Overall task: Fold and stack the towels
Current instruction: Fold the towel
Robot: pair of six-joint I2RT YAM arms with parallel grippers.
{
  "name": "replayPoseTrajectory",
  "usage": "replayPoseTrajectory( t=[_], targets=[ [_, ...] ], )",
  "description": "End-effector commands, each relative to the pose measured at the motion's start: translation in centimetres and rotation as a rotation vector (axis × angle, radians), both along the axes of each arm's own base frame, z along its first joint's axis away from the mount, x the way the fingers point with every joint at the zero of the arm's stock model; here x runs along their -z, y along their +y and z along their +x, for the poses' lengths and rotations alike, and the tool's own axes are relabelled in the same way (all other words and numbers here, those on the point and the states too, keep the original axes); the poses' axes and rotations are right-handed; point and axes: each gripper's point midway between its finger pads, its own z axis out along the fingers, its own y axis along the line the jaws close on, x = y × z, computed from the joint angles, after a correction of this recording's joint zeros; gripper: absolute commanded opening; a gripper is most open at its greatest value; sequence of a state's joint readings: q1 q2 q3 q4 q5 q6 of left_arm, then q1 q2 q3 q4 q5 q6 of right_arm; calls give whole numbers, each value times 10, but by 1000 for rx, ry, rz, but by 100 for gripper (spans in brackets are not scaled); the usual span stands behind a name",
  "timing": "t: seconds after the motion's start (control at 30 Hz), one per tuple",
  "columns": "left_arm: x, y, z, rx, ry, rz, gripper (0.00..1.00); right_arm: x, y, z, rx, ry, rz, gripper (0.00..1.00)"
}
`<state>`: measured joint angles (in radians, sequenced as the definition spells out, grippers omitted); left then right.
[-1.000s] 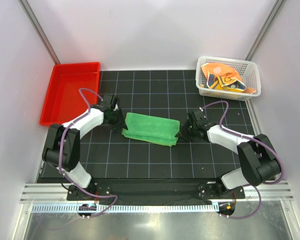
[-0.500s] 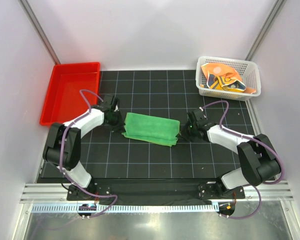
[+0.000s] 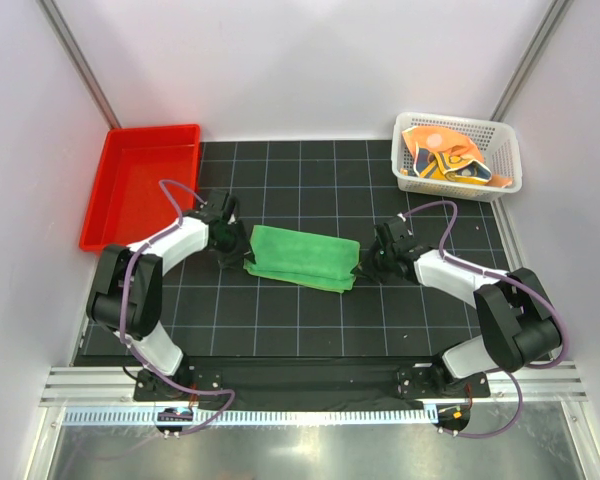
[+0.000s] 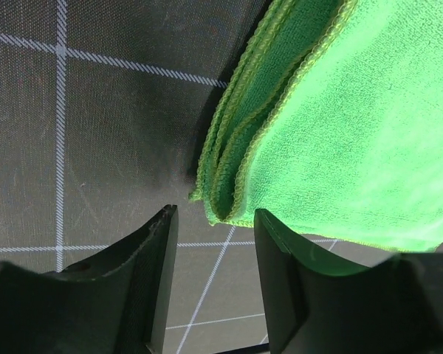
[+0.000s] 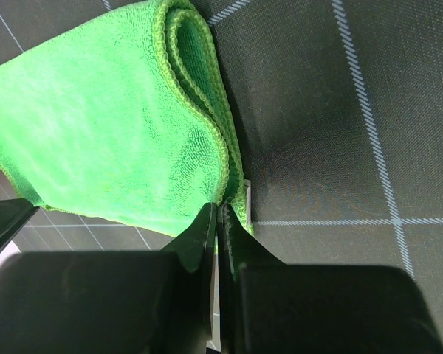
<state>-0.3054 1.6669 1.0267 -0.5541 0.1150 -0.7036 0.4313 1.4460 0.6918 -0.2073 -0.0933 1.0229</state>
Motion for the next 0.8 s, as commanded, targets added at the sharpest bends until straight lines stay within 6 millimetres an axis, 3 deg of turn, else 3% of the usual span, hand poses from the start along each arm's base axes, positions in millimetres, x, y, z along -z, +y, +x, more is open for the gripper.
replayPoseTrajectory(
  t=[0.0,0.3,0.77],
  targets=[
    [-9,-3,14,-11,-39,-15,50,-17,8,10,-22,-71,27,1],
    [-3,-5,17,-10,-25,-16,34,-15,8,8,-32,-72,26,1],
    [-16,-5,26,-13,-48,-8,34,-13,8,9,-44,-72,18,1]
  ],
)
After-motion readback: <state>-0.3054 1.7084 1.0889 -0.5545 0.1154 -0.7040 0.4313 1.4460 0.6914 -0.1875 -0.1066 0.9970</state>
